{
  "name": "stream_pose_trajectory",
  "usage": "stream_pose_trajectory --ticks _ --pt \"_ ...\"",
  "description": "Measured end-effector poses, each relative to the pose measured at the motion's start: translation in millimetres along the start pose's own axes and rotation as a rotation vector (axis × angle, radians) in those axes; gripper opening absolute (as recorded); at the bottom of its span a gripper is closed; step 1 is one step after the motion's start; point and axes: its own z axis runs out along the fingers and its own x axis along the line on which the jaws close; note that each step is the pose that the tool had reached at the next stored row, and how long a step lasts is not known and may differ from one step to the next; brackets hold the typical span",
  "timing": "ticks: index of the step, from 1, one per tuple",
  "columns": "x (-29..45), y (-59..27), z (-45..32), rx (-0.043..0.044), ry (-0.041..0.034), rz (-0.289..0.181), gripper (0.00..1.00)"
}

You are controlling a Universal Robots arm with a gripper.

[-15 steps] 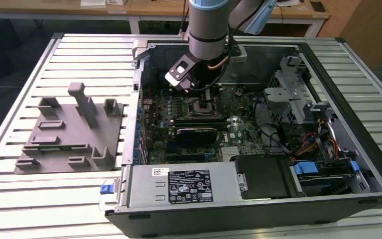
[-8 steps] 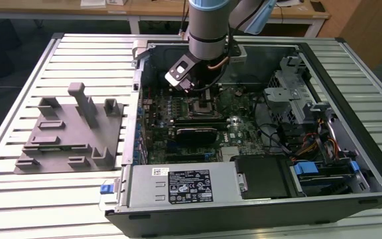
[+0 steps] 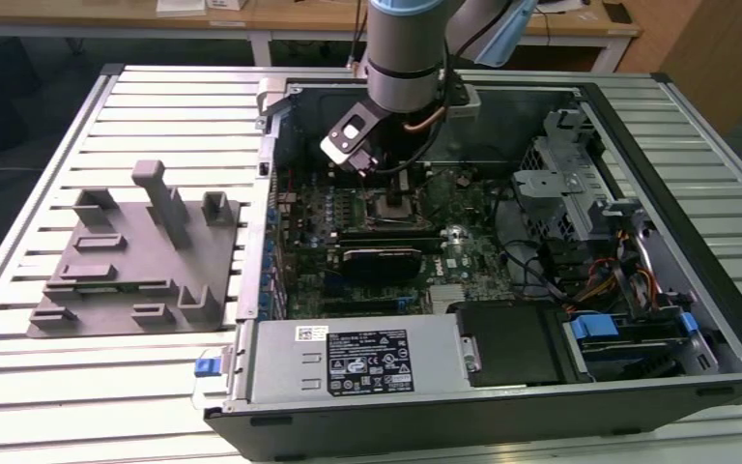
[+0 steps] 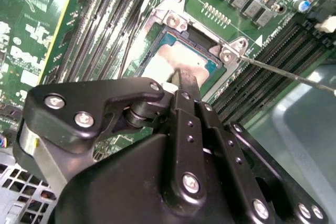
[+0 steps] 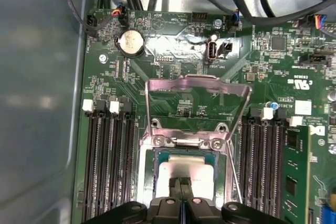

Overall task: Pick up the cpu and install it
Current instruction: 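Place the cpu into insertion slot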

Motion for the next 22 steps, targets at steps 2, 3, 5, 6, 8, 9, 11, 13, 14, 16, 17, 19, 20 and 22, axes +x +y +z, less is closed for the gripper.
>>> stream_pose_trajectory --ticks 2,3,5,6,8,9,11,13,14,16,17,19,20,22 --pt "0.1 0.2 -4.4 0.0 0.0 0.0 0.11" --pt "0.1 0.3 -6.6 0.0 0.0 0.0 0.11" --pt "0.2 0.5 -11.5 -0.0001 0.0 0.0 0.11" --pt "0.3 0.6 -14.2 -0.0003 0.0 0.0 0.11" --pt "0.4 0.9 -20.5 -0.0014 -0.0001 0.0 0.11" --pt "0.4 1.1 -23.6 -0.0019 -0.0003 0.0 0.11" --pt "0.6 1.3 -29.1 -0.0033 -0.0001 0.0 0.11" --pt "0.7 1.5 -34.7 -0.0045 -0.0002 0.0 0.11" --pt "0.7 1.7 -37.8 -0.0051 -0.0004 0.0 0.11" --pt "0.9 2.0 -43.9 -0.0068 -0.0003 0.0 0.11" --pt "0.9 2.1 -46.9 -0.0075 -0.0004 0.0 0.11" --pt "1.1 2.4 -52.8 -0.0087 -0.0005 0.0 0.11" --pt "1.1 2.5 -55.5 -0.009 -0.0006 0.0 0.11" --pt "1.2 2.6 -58.2 -0.0096 -0.0007 0.0 0.11"
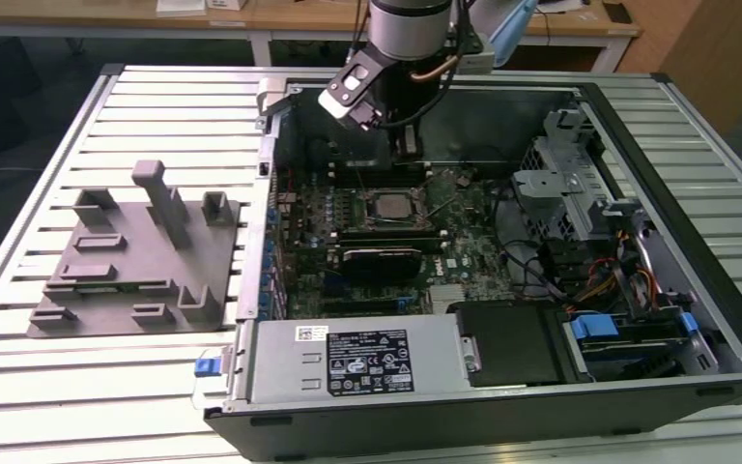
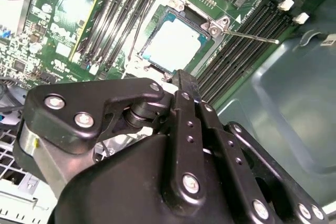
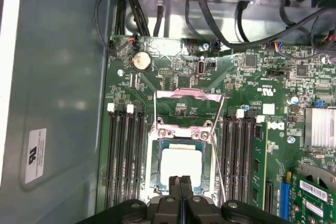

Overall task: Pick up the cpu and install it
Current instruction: 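Place the cpu into insertion slot, then close the cpu cover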

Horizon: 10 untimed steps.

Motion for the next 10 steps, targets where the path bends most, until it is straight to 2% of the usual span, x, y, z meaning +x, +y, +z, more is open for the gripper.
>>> stream_pose_trajectory --ticks 10 --pt "0.0 0.0 -0.2 -0.0001 -0.0006 0.0 0.11"
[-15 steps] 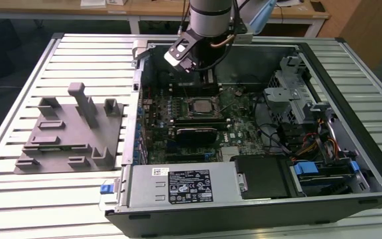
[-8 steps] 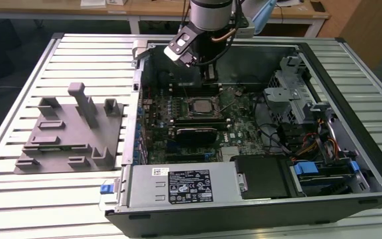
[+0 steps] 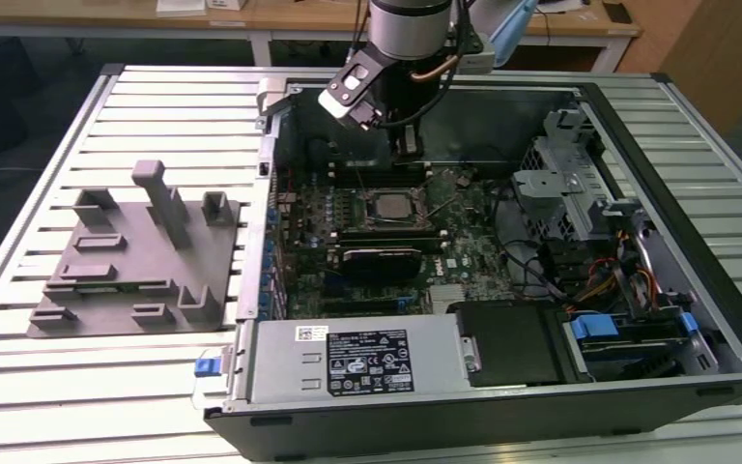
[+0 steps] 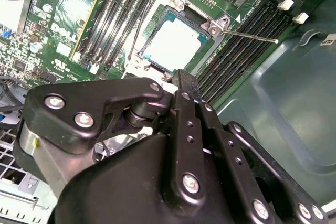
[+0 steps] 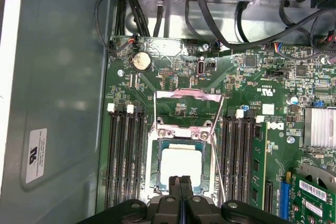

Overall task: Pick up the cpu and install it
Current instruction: 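Close the cpu cover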

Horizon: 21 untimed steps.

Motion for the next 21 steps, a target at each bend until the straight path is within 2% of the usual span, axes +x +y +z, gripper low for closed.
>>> stream_pose_trajectory --ticks 9,15,21 --pt "0.3 0.4 -6.6 0.0 0.0 0.0 0.11" --pt "0.2 0.9 -6.9 0.0001 0.0 0.0 0.11" --pt "-0.2 10.8 -6.4 0.0002 -0.0001 0.0 0.11"
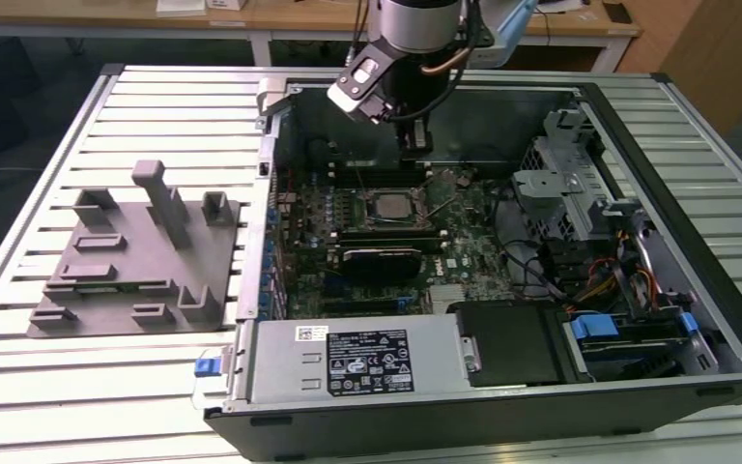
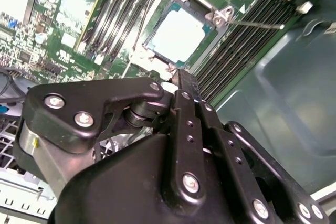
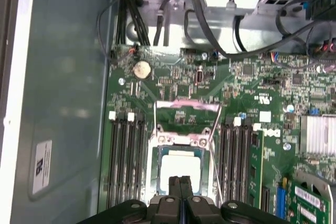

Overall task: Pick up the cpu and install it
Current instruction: 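Close the cpu cover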

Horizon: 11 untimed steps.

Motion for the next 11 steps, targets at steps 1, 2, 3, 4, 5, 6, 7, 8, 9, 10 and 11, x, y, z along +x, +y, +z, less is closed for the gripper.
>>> stream_pose_trajectory --ticks 1,2,3,4,5,6,7,8,9,10,11 --pt "-0.1 2.2 0.2 0.0 0.0001 0.0 0.11" --pt "-0.2 4.6 0.3 0.0002 0.0001 0.0 0.11" --pt "-0.3 7.1 0.4 0.0004 0.0001 0.0 0.11" --pt "-0.4 9.7 0.6 0.0006 0.0001 0.0 0.11" --pt "-0.5 12.3 0.7 0.0008 0.0001 0.0 0.11" --pt "-0.7 15.4 0.9 0.0011 0.0001 0.0 0.11" --pt "-0.8 18.5 1.0 0.0014 0.0001 0.0 0.11" --pt "-0.9 21.5 1.2 0.0017 0.0002 0.0 0.11" --pt "-1.1 24.4 1.3 0.002 0.0002 0.0 0.11" --pt "-1.2 27.2 1.5 0.0023 0.0002 0.0 0.11" --pt "-1.3 30.2 1.7 0.0027 0.0002 0.0 0.11"
